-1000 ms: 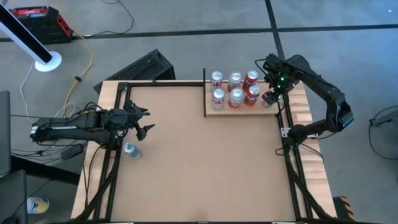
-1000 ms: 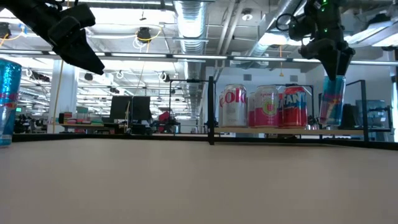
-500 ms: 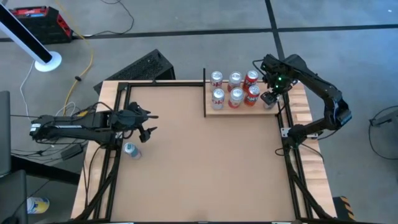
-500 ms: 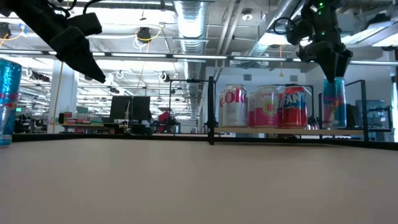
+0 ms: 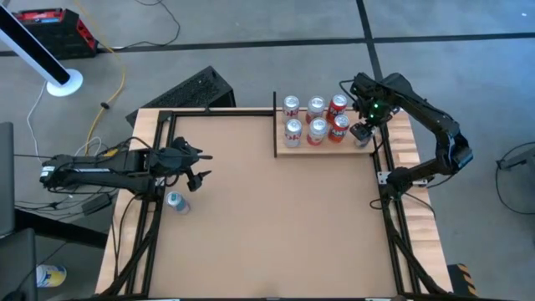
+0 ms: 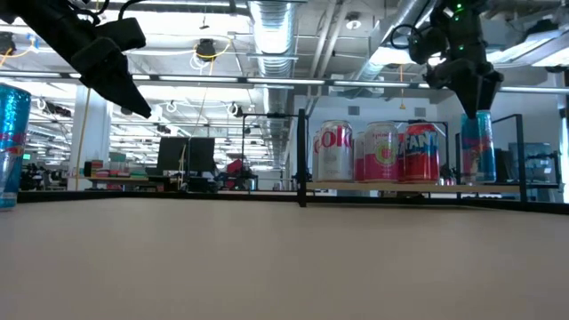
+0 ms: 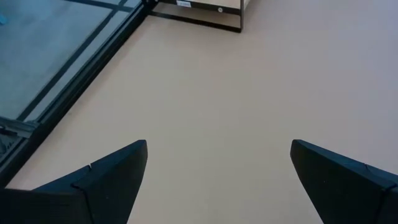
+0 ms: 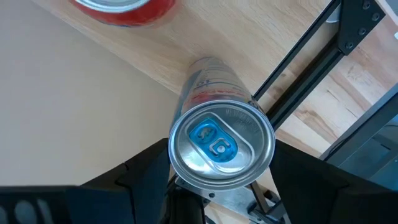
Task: Place canned beverage on shelf
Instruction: Put the bottom blue soda can on the shelf
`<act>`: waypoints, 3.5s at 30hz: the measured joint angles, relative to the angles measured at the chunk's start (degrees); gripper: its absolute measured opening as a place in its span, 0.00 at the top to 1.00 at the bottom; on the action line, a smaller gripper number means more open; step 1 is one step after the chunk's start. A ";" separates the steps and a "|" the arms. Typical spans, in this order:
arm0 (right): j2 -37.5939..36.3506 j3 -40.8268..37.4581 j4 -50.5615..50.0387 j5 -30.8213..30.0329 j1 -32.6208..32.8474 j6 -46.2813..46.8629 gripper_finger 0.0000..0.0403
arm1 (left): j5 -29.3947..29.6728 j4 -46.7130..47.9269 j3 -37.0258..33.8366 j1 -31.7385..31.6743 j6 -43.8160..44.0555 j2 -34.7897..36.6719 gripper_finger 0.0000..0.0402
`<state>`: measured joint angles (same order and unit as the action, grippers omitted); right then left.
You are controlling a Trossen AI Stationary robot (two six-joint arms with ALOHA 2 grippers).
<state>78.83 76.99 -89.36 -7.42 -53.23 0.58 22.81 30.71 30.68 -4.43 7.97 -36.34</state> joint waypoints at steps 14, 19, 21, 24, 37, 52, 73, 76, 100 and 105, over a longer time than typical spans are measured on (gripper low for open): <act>-0.04 0.00 0.86 -0.07 0.00 -0.60 0.14 | 0.00 0.01 0.00 0.02 -0.04 0.00 0.05; -0.18 1.55 -0.81 -1.15 0.02 -2.18 0.12 | 0.02 0.01 0.00 0.02 -0.04 0.00 0.05; -0.79 3.84 -0.49 -1.50 0.02 -2.11 0.12 | 0.02 0.01 0.00 0.00 -0.04 0.00 0.05; -1.97 8.38 -0.69 -1.59 1.32 -0.90 0.12 | 0.02 0.01 0.00 0.02 -0.04 0.00 0.05; -9.35 7.55 -0.66 1.87 31.52 24.13 0.18 | 0.02 0.01 0.00 0.02 -0.04 0.00 0.05; -10.34 -11.16 -0.53 -8.27 29.92 26.80 0.87 | 0.26 0.00 0.00 0.01 -0.04 0.00 0.05; -10.16 -11.56 5.23 -15.33 15.95 16.59 0.96 | 0.44 0.01 0.00 0.00 -0.04 0.00 0.05; -10.16 -11.56 7.29 -15.87 14.39 15.25 0.96 | 0.45 0.01 0.00 0.01 -0.03 0.00 0.05; -10.12 -11.53 11.98 -13.84 12.86 11.28 0.96 | 0.35 0.04 0.00 0.02 -0.02 0.00 0.05; -10.12 -11.53 14.23 -14.89 13.29 11.52 0.96 | 0.34 0.03 0.00 0.01 -0.02 0.00 0.05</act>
<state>68.71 65.45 -75.13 -22.31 -39.94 12.10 23.15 30.73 30.68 -4.42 7.94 -36.34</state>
